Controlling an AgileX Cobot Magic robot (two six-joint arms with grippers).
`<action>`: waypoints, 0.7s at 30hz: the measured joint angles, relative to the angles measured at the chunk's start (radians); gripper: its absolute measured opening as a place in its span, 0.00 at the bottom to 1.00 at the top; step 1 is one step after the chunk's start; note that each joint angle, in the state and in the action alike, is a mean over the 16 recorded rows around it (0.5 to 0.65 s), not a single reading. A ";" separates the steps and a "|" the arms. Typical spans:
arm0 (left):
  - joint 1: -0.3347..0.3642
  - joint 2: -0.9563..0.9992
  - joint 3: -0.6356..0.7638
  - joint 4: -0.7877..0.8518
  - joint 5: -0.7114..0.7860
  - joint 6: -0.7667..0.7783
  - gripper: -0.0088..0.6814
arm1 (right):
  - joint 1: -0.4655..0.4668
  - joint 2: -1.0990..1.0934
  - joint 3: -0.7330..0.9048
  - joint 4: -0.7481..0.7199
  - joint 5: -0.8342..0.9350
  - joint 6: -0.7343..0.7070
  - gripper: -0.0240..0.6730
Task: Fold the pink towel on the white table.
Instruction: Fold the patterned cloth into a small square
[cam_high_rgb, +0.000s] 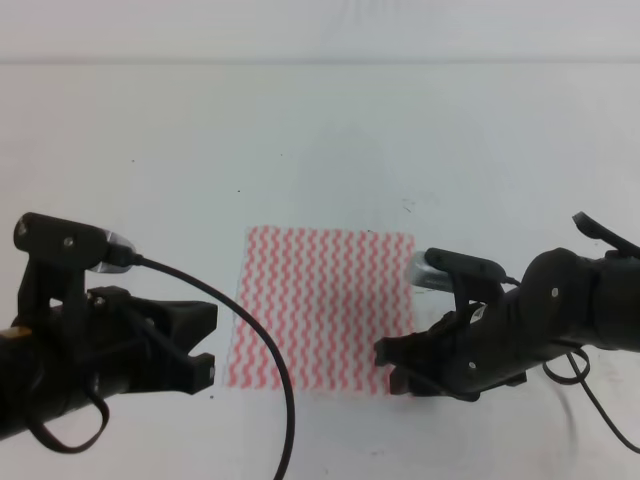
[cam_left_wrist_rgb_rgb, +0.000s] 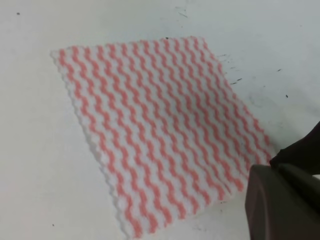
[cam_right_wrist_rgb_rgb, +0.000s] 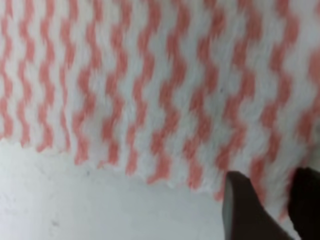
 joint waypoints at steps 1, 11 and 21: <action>0.000 0.001 0.000 0.000 0.000 0.000 0.00 | 0.000 0.000 0.000 0.000 0.003 0.000 0.34; 0.000 0.000 0.000 0.000 0.000 -0.001 0.00 | 0.000 0.000 -0.001 -0.001 0.017 -0.004 0.29; 0.000 -0.001 0.000 0.000 0.002 -0.001 0.01 | 0.000 0.000 -0.001 -0.008 0.019 -0.005 0.18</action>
